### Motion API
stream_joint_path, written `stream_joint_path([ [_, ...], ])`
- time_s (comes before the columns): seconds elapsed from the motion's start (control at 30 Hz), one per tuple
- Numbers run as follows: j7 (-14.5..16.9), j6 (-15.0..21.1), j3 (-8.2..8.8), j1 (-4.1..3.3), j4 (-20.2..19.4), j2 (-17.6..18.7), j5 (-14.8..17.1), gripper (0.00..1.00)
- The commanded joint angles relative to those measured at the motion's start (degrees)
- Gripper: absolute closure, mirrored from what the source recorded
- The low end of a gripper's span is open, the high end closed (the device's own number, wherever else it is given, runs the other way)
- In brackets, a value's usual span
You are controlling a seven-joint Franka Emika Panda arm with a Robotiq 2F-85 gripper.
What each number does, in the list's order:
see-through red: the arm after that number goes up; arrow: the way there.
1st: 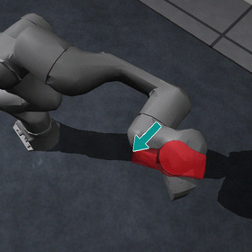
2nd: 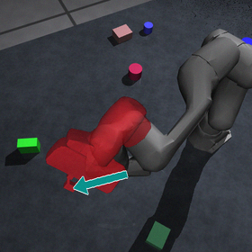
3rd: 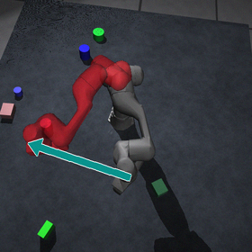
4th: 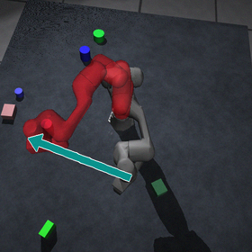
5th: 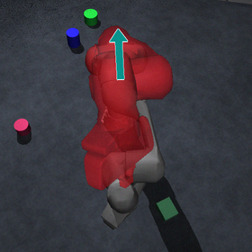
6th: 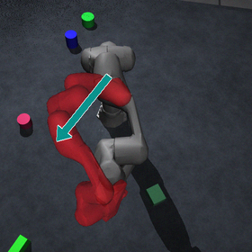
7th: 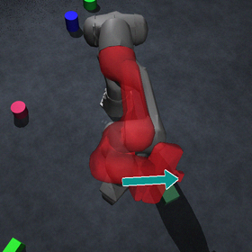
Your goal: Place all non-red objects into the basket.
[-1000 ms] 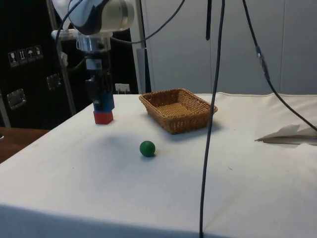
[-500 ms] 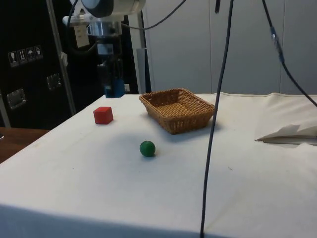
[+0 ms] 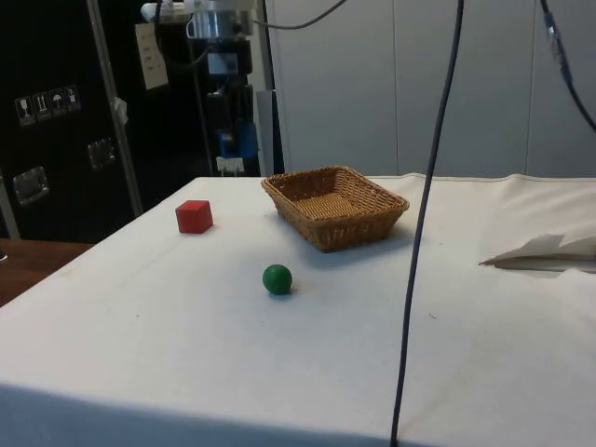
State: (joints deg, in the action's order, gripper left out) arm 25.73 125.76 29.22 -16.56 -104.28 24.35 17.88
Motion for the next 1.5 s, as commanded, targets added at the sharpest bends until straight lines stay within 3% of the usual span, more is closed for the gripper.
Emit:
stream_joint_path([
  [0.0, -0.1, -0.1, 0.46, -0.23, -0.7, -1.0, -0.9, 0.97],
  [0.07, 0.0, 0.0, 0.17, 0.00, -0.9, -1.1, -0.6, 0.97],
  [0.37, 0.0, -0.2, 1.72, -0.17, -5.7, -7.1, -4.2, 0.97],
  [0.4, 0.1, -0.4, 1.38, 0.00, -5.0, -6.4, -3.5, 0.97],
  [0.5, 0.2, 0.0, 2.18, -0.06, -7.4, -9.0, -5.1, 0.97],
  [0.67, 0.9, -0.3, 2.64, 0.00, -8.3, -9.9, -4.8, 0.97],
  [0.8, 1.9, 0.4, 4.07, -0.11, -10.7, -11.9, -5.8, 0.97],
  [0.93, 2.7, 0.0, 4.53, 0.00, -11.1, -12.1, -5.4, 0.97],
  [1.47, 4.9, 4.1, 6.82, 0.17, -15.3, -12.7, -5.3, 0.97],
])
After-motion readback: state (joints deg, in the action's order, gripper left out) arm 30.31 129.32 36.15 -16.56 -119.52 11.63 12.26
